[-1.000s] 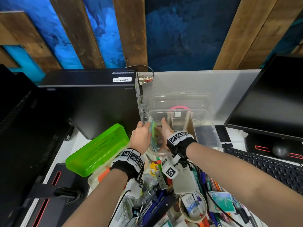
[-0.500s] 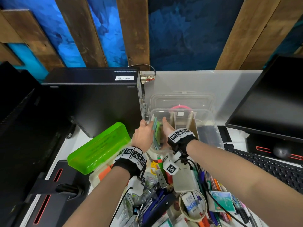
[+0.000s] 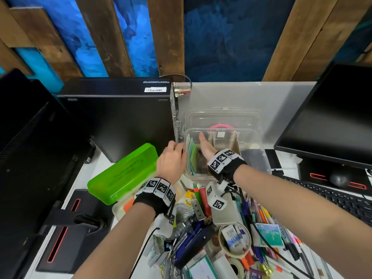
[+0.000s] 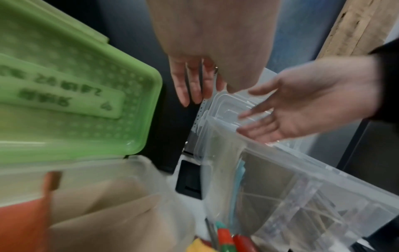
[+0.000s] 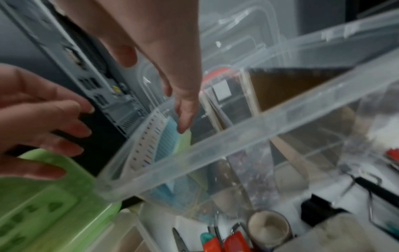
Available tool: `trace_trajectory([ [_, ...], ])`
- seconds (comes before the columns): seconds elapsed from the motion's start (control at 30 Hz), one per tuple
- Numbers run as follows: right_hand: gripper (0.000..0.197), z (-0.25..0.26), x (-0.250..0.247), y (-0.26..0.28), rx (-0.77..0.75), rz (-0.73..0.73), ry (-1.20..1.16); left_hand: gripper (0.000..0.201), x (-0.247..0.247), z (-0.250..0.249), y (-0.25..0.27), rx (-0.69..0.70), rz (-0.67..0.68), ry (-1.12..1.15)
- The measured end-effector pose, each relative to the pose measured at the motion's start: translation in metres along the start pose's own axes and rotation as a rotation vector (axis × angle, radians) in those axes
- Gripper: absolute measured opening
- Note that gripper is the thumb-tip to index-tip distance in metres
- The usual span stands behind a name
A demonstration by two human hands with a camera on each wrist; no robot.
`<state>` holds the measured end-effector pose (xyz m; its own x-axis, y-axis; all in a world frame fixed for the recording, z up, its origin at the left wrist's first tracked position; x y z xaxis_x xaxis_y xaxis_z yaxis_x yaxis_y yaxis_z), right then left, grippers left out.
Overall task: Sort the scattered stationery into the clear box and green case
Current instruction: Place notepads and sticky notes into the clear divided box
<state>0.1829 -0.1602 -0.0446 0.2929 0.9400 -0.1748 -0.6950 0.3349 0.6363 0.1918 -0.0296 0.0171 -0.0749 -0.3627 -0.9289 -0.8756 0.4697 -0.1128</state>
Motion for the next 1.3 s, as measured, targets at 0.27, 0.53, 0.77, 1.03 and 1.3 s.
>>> trace_trajectory([
  [0.27, 0.021, 0.009, 0.015, 0.091, -0.414, 0.259, 0.217, 0.015, -0.012, 0.018, 0.044, 0.067, -0.121, -0.060],
  [0.53, 0.012, -0.097, 0.042, 0.105, -0.319, 0.428, 0.632, 0.042, 0.074, 0.032, 0.127, 0.159, 0.714, -0.319],
  [0.77, 0.022, -0.119, 0.033, 0.100, -0.261, 0.368, 0.593, 0.046, 0.082, 0.016, 0.141, 0.231, 0.717, -0.458],
  [1.03, 0.016, -0.103, 0.021, 0.106, -0.294, 0.343, 0.512, 0.033, 0.055, 0.000, 0.119, 0.238, 0.605, -0.484],
  [1.3, 0.022, -0.020, -0.011, 0.098, -0.518, 0.221, 0.437, 0.023, -0.017, -0.024, 0.035, 0.147, 0.285, 0.332],
])
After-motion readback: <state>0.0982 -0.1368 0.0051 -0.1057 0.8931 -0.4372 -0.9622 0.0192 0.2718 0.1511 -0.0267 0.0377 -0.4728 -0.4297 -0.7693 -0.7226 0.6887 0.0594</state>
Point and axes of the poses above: each hand's wrist, its own y-axis away from the middle knuckle, its own x-axis out of the palm, z = x × y, the point moved 8 cm from there along -y, towards the middle knuckle, and after that the axes turned 2 degrees about z, right-handed, at the moved point
